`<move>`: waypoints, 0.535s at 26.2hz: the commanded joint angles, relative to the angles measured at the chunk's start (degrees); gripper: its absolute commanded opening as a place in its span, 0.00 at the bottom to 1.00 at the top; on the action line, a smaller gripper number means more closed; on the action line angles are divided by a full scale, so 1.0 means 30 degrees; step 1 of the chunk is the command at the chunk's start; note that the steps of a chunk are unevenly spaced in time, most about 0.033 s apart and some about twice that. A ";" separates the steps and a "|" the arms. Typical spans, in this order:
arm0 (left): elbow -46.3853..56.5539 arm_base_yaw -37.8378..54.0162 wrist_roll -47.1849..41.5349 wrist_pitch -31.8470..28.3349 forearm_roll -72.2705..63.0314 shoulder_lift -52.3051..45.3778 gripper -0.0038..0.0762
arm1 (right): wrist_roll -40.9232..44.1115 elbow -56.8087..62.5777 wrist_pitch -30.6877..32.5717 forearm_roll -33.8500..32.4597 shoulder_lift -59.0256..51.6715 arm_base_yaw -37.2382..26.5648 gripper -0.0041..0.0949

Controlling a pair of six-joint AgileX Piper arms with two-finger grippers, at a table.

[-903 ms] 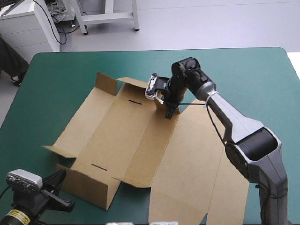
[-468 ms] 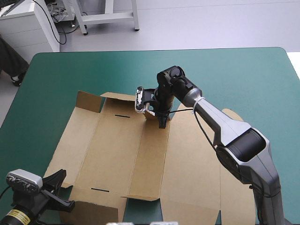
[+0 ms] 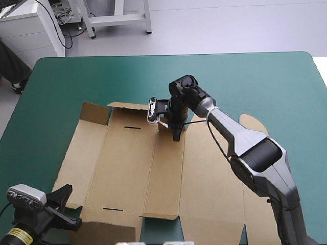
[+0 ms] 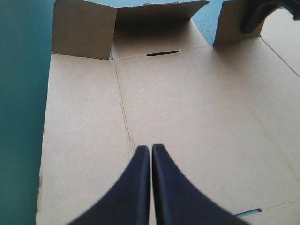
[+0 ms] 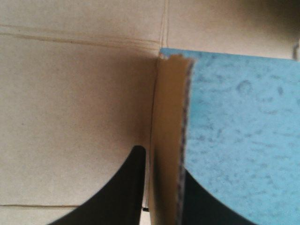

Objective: Fold the box

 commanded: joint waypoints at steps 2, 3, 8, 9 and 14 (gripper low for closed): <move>-0.0426 -0.0046 0.0026 -0.1398 -0.0006 0.0215 0.04 | -0.0026 -0.0494 0.0366 0.0124 -0.1214 -0.0016 0.33; -0.0426 -0.0046 0.0026 -0.1398 0.0030 0.0215 0.04 | 0.0011 -0.0539 0.0366 0.0034 -0.1332 -0.0016 0.38; -0.0426 -0.0046 0.0026 -0.1398 0.0111 0.0215 0.04 | 0.1953 -0.1777 0.0366 -0.0859 -0.1845 -0.0016 0.51; -0.0426 -0.0046 0.0026 -0.1398 0.0111 0.0215 0.04 | 0.2276 -0.2087 0.0366 -0.1038 -0.2133 -0.0016 0.51; -0.0426 -0.0046 0.0026 -0.1398 0.0159 0.0215 0.04 | 0.4475 -0.3020 0.0366 -0.1529 -0.4711 -0.0016 0.51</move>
